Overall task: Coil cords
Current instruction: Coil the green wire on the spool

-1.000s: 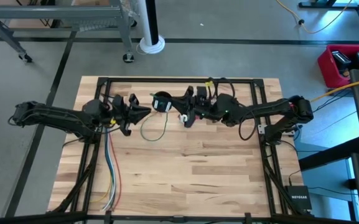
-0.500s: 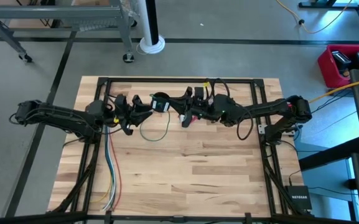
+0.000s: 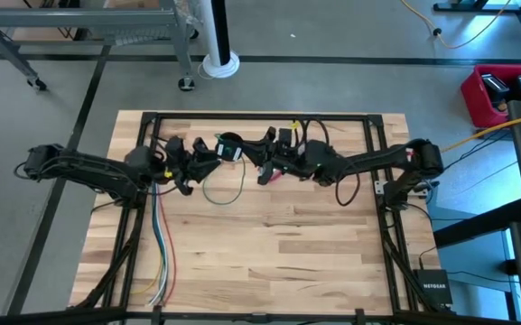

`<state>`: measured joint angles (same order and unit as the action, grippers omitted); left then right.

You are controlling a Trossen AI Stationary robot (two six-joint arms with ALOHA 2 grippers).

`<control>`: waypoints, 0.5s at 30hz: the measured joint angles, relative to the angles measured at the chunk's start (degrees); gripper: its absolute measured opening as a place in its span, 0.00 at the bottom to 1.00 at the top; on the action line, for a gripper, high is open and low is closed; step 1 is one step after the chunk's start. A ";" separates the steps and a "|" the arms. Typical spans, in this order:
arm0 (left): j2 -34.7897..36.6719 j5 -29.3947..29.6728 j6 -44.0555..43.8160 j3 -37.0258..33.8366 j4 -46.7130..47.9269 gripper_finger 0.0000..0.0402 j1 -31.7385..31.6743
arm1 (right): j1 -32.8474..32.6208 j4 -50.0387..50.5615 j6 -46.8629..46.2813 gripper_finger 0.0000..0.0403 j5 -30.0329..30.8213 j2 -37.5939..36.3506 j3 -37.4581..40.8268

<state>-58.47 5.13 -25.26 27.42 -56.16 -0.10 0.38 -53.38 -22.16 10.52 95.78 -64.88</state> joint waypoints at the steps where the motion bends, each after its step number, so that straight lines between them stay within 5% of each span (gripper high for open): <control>1: -0.30 0.00 -0.06 0.00 -0.06 0.38 0.02 | 0.00 -0.78 -0.01 0.00 0.00 0.32 0.00; 15: -0.66 0.02 1.25 0.00 -2.17 0.39 0.02 | 0.00 -0.93 -0.03 0.00 -0.48 0.60 0.00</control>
<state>-59.13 5.15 -24.01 27.42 -58.33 -0.08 0.38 -54.30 -22.20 10.04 96.38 -64.88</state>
